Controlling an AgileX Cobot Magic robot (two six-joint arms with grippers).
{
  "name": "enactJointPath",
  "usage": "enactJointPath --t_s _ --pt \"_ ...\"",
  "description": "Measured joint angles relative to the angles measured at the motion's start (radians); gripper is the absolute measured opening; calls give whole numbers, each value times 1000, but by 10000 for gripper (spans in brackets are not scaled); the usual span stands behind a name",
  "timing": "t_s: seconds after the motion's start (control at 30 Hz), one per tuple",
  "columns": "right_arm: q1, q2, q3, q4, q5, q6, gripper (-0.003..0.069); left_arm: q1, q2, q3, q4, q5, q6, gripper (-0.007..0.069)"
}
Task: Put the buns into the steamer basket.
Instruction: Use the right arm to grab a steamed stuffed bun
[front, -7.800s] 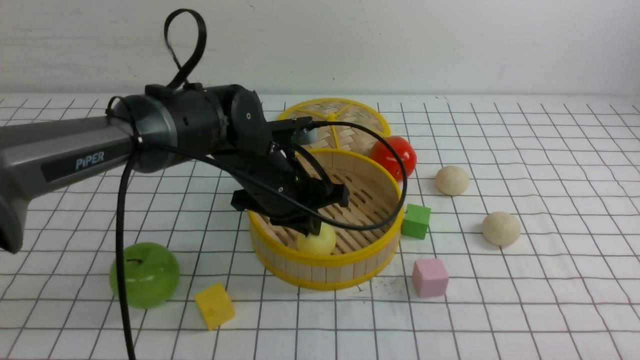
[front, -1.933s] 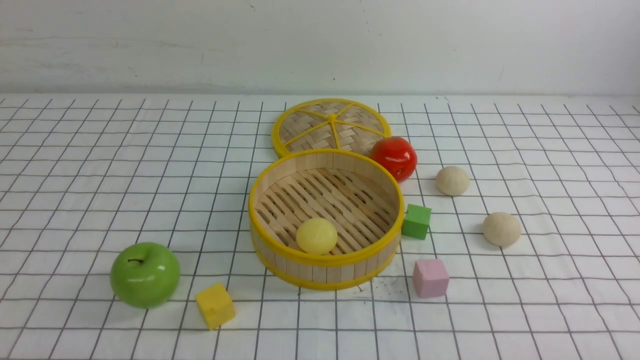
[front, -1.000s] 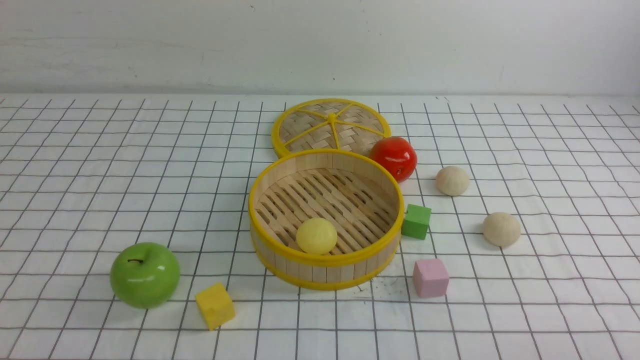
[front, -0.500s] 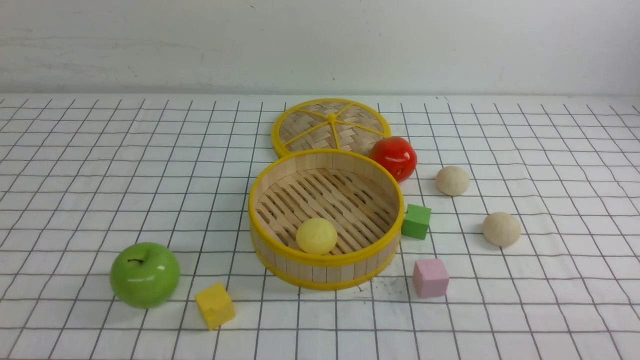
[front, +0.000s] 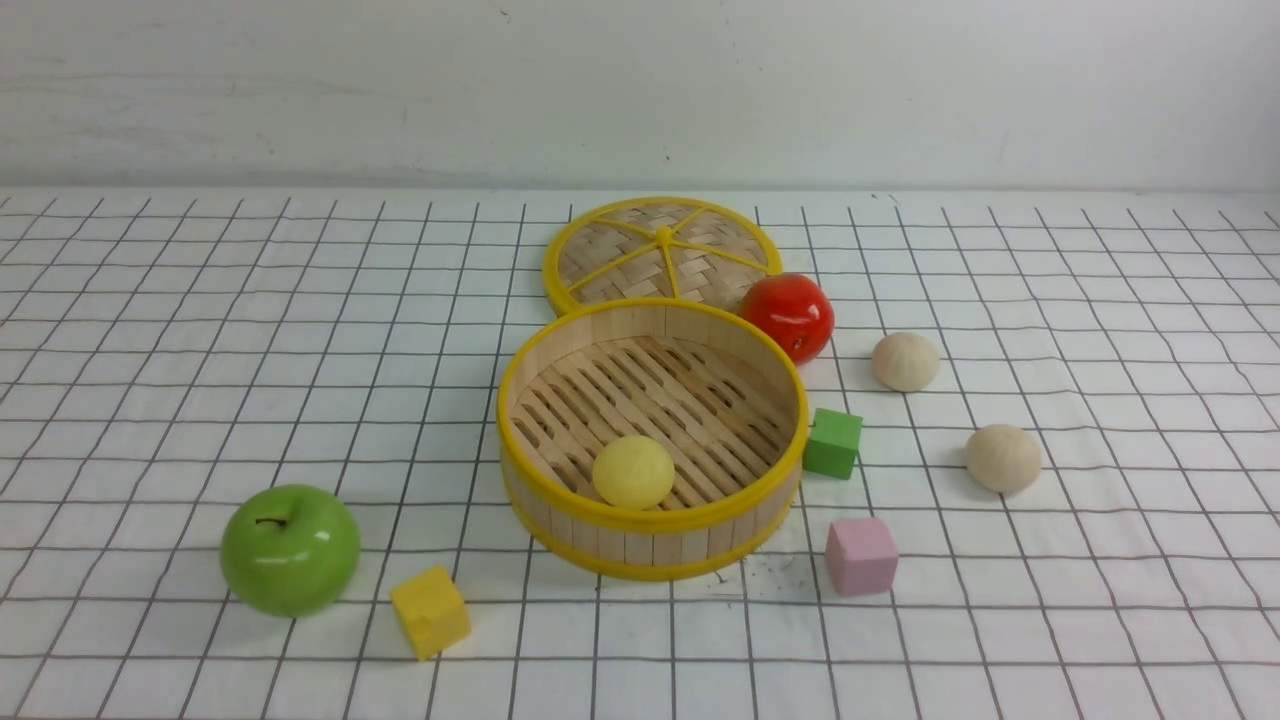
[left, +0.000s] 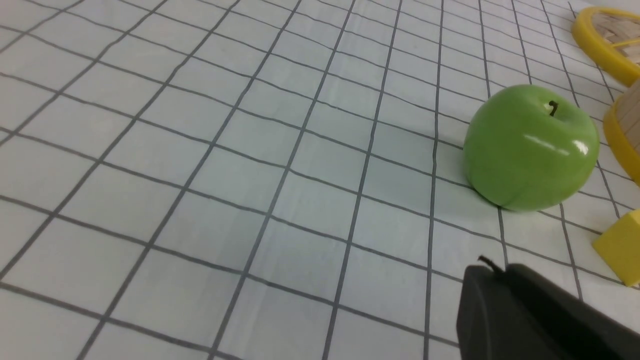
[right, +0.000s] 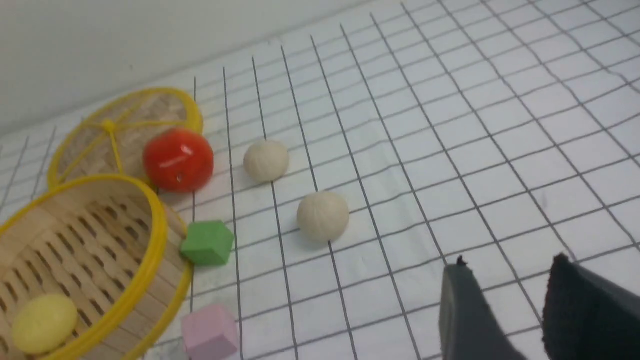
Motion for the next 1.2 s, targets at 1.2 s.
enactJointPath --t_s 1.2 --pt "196 1080 -607 8 59 -171 239 0 0 0 0 0 0 57"
